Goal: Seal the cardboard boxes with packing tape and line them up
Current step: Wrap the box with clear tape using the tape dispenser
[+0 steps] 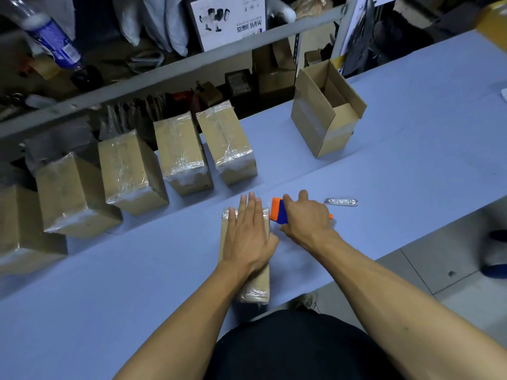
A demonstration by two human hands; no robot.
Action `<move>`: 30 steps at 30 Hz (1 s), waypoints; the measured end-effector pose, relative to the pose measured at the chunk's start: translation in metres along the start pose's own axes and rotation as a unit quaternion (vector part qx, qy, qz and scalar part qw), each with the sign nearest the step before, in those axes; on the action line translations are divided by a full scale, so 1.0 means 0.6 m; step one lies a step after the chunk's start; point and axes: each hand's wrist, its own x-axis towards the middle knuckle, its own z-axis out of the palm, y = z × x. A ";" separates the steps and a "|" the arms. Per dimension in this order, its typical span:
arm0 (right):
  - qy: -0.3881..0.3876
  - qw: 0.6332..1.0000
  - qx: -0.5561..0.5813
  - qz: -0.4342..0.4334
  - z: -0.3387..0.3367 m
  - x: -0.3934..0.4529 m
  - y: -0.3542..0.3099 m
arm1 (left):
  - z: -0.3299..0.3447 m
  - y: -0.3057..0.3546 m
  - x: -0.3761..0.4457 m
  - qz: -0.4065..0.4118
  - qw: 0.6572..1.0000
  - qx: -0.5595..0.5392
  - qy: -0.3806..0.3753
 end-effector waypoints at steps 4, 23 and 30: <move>0.007 0.999 0.015 0.029 0.036 0.003 0.025 | -0.021 -0.017 -0.014 0.009 0.965 -0.254 0.071; 0.101 0.855 0.505 0.065 0.056 -0.019 -0.047 | -0.039 -0.071 -0.009 -0.297 0.814 -0.473 0.156; 0.086 0.842 0.518 0.121 0.074 -0.027 -0.091 | -0.023 -0.090 -0.052 -0.318 0.782 -0.511 0.162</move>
